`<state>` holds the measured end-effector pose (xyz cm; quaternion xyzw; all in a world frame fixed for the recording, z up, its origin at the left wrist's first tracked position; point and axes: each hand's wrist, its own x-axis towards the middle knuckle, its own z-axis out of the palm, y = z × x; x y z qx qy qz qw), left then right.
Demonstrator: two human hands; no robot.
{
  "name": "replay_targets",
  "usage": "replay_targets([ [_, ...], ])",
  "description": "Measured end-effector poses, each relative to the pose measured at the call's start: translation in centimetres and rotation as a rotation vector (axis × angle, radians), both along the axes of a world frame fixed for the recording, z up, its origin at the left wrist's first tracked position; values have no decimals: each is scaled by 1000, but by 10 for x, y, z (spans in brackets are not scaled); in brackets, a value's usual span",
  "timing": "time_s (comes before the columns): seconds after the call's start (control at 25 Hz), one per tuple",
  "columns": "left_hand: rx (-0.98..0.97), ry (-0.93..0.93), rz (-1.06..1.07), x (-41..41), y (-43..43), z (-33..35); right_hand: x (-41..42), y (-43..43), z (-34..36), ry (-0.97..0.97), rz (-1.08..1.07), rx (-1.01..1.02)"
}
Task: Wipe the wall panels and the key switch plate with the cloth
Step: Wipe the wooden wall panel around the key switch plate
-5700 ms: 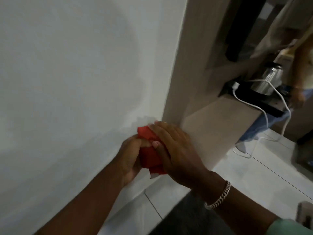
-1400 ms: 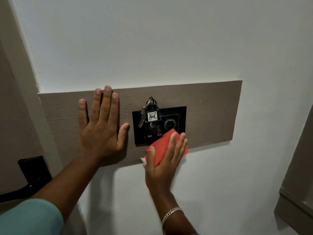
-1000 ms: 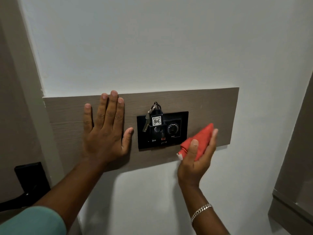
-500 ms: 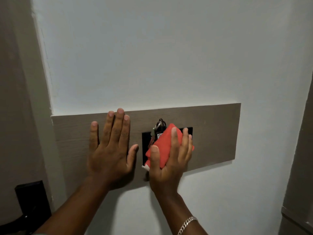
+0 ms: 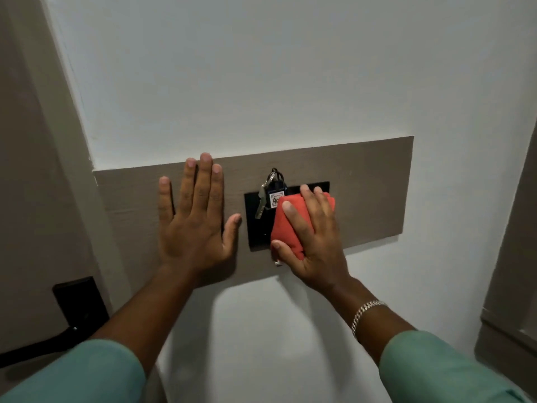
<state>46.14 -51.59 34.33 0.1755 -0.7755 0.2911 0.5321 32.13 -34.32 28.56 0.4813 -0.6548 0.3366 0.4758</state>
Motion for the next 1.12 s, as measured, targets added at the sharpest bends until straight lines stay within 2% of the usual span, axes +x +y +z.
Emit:
replay_targets([
  [0.12, 44, -70, -1, 7, 12, 3, -6, 17, 17, 34, 0, 140],
  [0.24, 193, -103, -87, 16, 27, 8, -7, 28, 23, 85, 17, 234],
  [0.36, 439, 184, -427, 8, 70, 7, -8, 33, 31, 76, 64, 237],
  [0.44, 501, 400, -644, -6, 103, -11, -8, 31, 30, 51, 103, 238],
  [0.52, 601, 531, -723, -27, 137, -38, -15, 33, 30, 14, 201, 250],
  [0.64, 915, 736, -781, -49, 167, -55, -23, 35, 29, -76, 371, 230],
  [0.76, 1135, 834, -852, -62, 180, -51, -32, 46, 31, -84, 474, 235],
  [0.84, 1281, 815, -867, -69, 183, -49, -40, 58, 30, -77, 511, 250],
  [0.96, 1395, 626, -930, -80, 196, -56, -57, 86, 15, -189, 490, 309],
  [1.04, 1433, 447, -1029, -92, 213, -60, -74, 114, 4, -319, 440, 324],
  [1.12, 1503, 322, -1133, -109, 232, -64, -88, 149, -4, -560, 384, 278],
])
